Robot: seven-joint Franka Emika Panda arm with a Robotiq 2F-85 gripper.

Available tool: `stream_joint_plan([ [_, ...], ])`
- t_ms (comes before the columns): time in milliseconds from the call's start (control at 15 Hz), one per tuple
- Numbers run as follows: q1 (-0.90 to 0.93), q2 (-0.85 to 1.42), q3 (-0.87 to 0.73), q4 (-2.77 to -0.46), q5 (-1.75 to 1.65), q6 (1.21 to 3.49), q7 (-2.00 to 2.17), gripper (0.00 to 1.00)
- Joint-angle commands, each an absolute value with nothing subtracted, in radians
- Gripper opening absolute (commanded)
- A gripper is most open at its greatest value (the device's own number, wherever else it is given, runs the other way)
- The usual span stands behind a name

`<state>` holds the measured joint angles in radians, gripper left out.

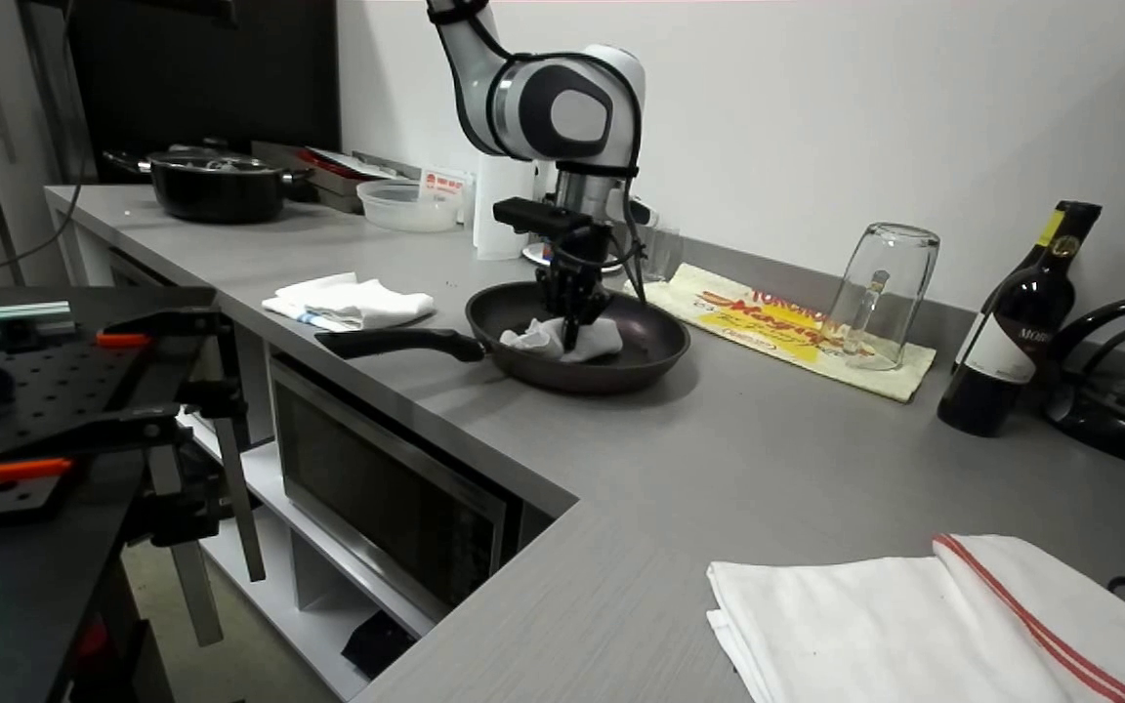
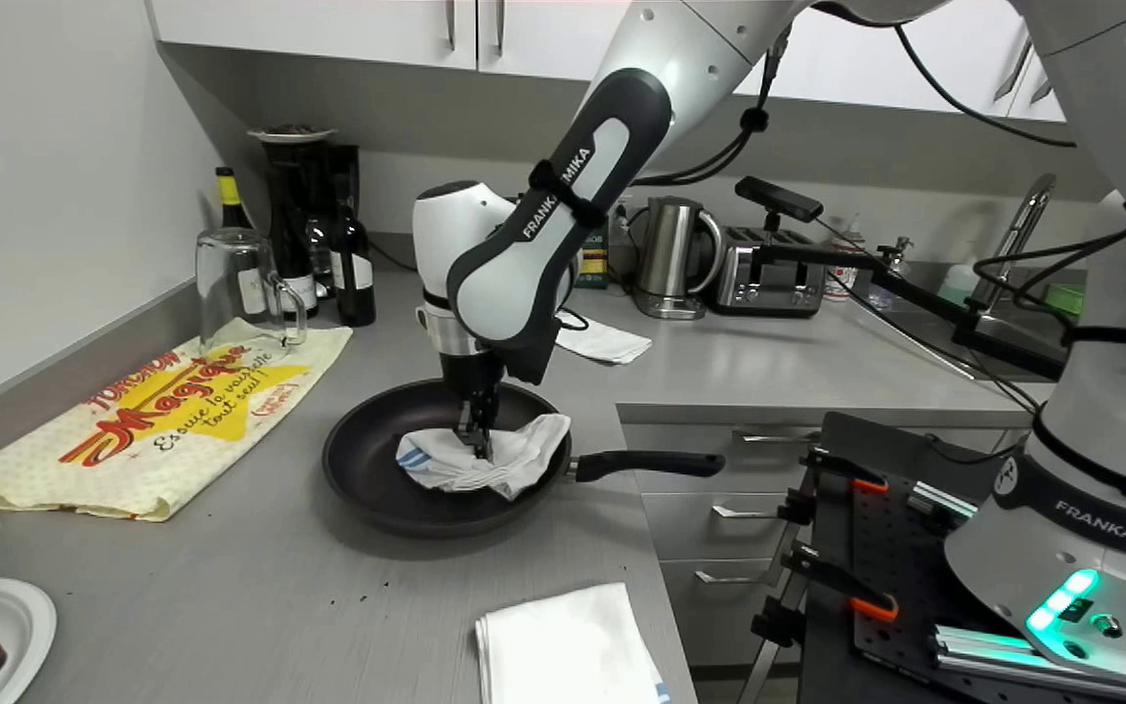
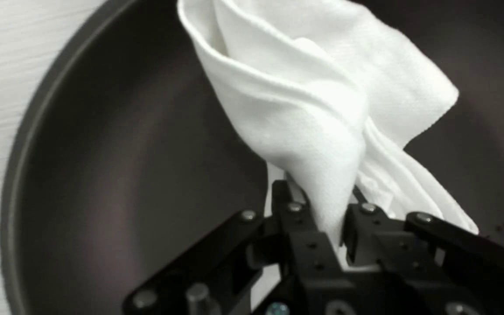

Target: Use the white towel farthest from you to wipe the pan

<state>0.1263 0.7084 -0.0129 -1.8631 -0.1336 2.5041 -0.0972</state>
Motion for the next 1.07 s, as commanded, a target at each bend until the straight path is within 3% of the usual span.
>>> stream_joint_plan([
  [0,0.176,0.801,-0.108,-1.778,-0.263,2.555,-0.009,0.04],
  [1000,0.385,0.841,-0.389,-1.672,-0.691,2.6,0.296,0.04],
])
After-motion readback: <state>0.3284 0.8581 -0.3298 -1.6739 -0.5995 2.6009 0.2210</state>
